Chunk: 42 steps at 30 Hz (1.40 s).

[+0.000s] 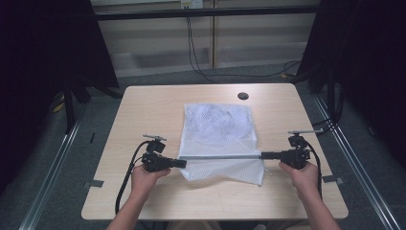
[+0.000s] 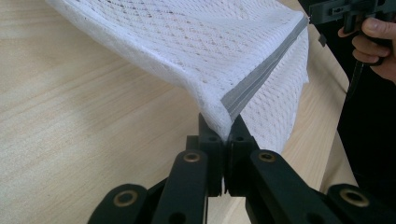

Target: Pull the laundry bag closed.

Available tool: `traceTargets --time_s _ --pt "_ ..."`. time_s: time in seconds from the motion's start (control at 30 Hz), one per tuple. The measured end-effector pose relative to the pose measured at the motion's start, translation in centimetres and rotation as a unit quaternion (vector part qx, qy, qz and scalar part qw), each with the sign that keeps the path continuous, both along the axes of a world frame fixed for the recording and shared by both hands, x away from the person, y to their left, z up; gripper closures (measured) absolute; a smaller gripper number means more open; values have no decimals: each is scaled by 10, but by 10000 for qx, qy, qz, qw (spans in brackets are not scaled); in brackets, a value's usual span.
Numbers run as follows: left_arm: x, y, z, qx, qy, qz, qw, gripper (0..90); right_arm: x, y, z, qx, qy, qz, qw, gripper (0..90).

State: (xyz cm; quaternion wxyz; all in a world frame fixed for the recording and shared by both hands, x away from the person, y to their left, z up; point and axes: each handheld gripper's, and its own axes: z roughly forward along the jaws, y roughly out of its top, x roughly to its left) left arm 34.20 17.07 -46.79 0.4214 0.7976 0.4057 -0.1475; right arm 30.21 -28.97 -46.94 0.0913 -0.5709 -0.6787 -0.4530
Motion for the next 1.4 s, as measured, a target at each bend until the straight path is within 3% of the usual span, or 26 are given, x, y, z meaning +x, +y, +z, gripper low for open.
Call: traceTargets --time_s 0.23,0.47,0.57,0.63,0.77,1.1,1.17,1.23,1.33,1.4 --pt "-3 0 -1 -77 -116 -42 9999 855 -1 3 5 -121 -136 69 9998 863" --pt "-4 -1 0 9 -193 19 9998 543 -2 3 6 -147 -219 28 9996 822" --pt "-5 -2 1 23 -262 103 9996 422 -1 5 7 -117 -204 48 9997 739" --pt "-5 -1 3 91 -416 206 9989 326 -1 7 7 -129 -255 76 9996 721" --pt "-5 2 6 110 -568 373 9976 237 -1 10 9 -208 -298 79 9993 639" --pt "-5 8 9 184 -1088 576 9922 126 2 8 11 -300 -564 -137 9979 248" --pt "-4 9 8 253 -1223 559 9906 100 2 6 11 -363 -601 -161 9974 219" --pt "-4 10 8 247 -1236 624 9901 94 2 6 12 -424 -663 -230 9966 198" --pt "-4 11 5 475 -1477 633 9859 77 2 5 12 -487 -725 -248 9959 182" --pt "-4 12 3 449 -1539 540 9856 32 2 5 12 -562 -749 -253 9953 171"
